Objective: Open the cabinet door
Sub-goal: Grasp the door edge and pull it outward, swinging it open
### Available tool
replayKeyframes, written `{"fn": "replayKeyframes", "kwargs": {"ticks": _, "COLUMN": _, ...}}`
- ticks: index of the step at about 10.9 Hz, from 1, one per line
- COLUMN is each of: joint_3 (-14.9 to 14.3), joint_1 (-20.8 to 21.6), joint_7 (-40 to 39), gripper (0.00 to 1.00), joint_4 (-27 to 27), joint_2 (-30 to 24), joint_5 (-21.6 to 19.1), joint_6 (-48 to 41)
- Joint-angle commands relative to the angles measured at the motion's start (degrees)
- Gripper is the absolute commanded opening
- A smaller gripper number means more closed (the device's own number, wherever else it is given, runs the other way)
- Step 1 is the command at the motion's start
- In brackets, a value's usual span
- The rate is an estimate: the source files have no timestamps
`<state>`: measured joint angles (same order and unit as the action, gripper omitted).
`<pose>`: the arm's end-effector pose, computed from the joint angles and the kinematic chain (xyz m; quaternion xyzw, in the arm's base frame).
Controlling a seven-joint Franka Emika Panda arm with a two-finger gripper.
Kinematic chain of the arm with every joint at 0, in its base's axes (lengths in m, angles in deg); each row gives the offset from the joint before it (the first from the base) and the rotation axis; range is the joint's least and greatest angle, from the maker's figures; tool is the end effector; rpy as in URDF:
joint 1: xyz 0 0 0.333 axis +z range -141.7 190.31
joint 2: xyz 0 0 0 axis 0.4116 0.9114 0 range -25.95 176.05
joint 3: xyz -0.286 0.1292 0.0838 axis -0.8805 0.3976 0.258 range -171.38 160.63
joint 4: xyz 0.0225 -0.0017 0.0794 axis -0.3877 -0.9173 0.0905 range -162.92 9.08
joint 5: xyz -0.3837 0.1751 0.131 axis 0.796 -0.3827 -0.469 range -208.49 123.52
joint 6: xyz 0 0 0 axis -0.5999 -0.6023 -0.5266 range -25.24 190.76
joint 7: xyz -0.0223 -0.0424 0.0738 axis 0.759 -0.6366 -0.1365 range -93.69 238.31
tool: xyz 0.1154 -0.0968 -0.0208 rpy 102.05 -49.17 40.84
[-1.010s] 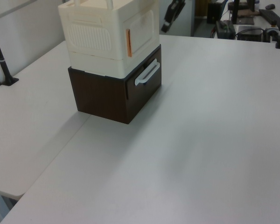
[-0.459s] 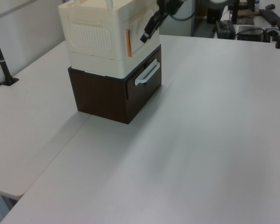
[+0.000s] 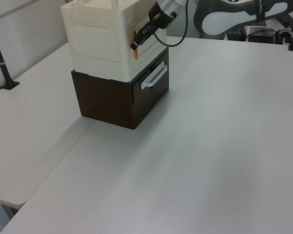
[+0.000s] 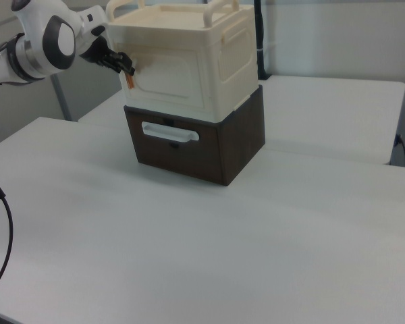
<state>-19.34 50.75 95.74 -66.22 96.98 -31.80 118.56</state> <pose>0.7783 0.2025 0.5526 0.9267 -0.0155 0.3756 0.0023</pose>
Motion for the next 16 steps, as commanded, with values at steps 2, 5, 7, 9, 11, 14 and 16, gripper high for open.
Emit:
{"fn": "replayKeyframes", "kwargs": {"ticks": 2, "joint_3": -0.5, "joint_1": 0.3, "joint_7": 6.3, "gripper": 0.23, "joint_4": 1.8, "joint_2": 1.2, "joint_5": 5.1, "joint_6": 2.0}}
{"fn": "replayKeyframes", "kwargs": {"ticks": 5, "joint_3": -0.5, "joint_1": 0.4, "joint_7": 9.2, "gripper": 0.03, "joint_4": 1.8, "joint_2": 1.0, "joint_5": 6.3, "joint_6": 2.0}}
{"fn": "replayKeyframes", "kwargs": {"ticks": 7, "joint_3": -0.4, "joint_1": 0.4, "joint_7": 9.3, "gripper": 0.00, "joint_4": 1.7, "joint_2": 0.7, "joint_5": 6.3, "joint_6": 2.0}}
{"fn": "replayKeyframes", "kwargs": {"ticks": 9, "joint_3": -0.3, "joint_1": 0.5, "joint_7": 9.3, "gripper": 0.00, "joint_4": 1.3, "joint_2": -0.3, "joint_5": 6.1, "joint_6": 1.7}}
{"fn": "replayKeyframes", "kwargs": {"ticks": 11, "joint_3": 0.2, "joint_1": 0.5, "joint_7": 8.7, "gripper": 0.00, "joint_4": -2.1, "joint_2": -3.9, "joint_5": 5.9, "joint_6": -0.7}}
{"fn": "replayKeyframes", "kwargs": {"ticks": 14, "joint_3": 3.1, "joint_1": 0.4, "joint_7": 6.4, "gripper": 0.00, "joint_4": -3.1, "joint_2": -5.4, "joint_5": 3.8, "joint_6": -10.1}}
{"fn": "replayKeyframes", "kwargs": {"ticks": 16, "joint_3": 3.4, "joint_1": 0.4, "joint_7": 1.8, "gripper": 0.00, "joint_4": -3.1, "joint_2": -5.9, "joint_5": -1.8, "joint_6": -16.9}}
